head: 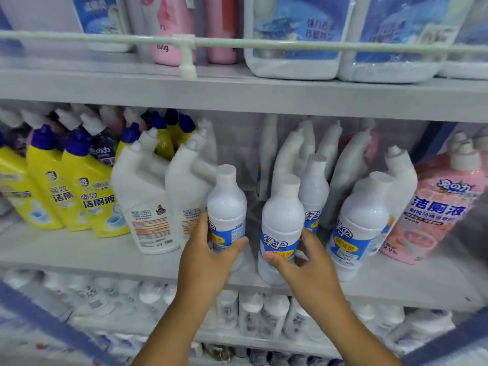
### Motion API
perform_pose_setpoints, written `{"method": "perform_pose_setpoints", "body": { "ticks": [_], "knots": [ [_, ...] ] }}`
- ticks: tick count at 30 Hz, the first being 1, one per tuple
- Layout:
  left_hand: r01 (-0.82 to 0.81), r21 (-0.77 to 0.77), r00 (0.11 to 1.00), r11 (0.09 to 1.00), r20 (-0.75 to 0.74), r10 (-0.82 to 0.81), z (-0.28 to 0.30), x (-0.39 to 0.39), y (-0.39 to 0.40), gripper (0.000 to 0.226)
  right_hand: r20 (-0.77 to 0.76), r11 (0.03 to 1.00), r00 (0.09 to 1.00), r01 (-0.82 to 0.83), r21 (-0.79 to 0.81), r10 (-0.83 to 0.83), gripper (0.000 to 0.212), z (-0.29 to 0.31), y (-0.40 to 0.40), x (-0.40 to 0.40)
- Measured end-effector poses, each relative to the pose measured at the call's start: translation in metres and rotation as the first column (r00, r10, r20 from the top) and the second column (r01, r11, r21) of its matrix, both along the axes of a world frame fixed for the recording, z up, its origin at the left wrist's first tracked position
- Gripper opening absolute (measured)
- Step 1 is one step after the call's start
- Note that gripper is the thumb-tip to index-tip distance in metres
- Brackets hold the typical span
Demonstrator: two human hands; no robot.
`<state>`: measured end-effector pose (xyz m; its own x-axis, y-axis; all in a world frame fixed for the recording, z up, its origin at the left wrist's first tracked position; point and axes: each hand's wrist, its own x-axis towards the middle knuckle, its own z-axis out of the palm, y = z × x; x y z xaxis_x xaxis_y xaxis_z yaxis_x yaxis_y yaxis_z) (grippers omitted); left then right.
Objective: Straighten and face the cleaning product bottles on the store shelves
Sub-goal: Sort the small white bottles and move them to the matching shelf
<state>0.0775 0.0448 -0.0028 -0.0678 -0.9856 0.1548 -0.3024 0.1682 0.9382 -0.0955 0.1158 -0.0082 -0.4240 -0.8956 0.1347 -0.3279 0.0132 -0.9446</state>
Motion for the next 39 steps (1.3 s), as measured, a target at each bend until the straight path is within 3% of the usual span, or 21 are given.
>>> {"method": "perform_pose_setpoints", "body": {
  "ticks": [5,8,13,17,24,33,39],
  "knots": [
    [-0.112,-0.045,0.989,0.993,-0.097,0.108,0.033,0.003,0.030,0.067,0.064,0.997,0.995,-0.080,-0.014,0.080,0.057,0.015,0.027,-0.015],
    [-0.195,-0.065,0.976,0.979,-0.115,0.187,0.051,0.025,0.069,0.066,0.064,0.976,0.974,-0.214,-0.029,0.216,0.056,0.028,0.039,-0.020],
    [-0.280,0.111,0.952,0.954,-0.094,0.290,0.040,0.078,0.126,0.054,0.092,0.907,0.902,-0.422,-0.008,0.421,0.049,0.036,0.050,0.009],
    [-0.378,0.141,0.922,0.915,-0.032,0.385,0.023,0.124,0.157,0.054,0.117,0.849,0.842,-0.529,-0.007,0.526,0.047,0.030,0.056,0.062],
    [-0.509,0.127,0.845,0.851,-0.112,0.522,0.025,0.230,0.197,0.051,0.068,0.780,0.778,-0.626,-0.011,0.625,0.048,0.032,0.055,0.174],
    [-0.480,0.053,0.861,0.875,-0.163,0.482,0.064,0.415,0.217,0.045,0.137,0.784,0.773,-0.619,-0.052,0.619,0.037,0.057,0.058,0.376],
    [-0.461,-0.020,0.878,0.887,-0.154,0.453,0.093,0.503,0.187,0.050,0.138,0.794,0.782,-0.602,-0.081,0.607,0.039,0.080,0.047,0.460]
  ]
}}
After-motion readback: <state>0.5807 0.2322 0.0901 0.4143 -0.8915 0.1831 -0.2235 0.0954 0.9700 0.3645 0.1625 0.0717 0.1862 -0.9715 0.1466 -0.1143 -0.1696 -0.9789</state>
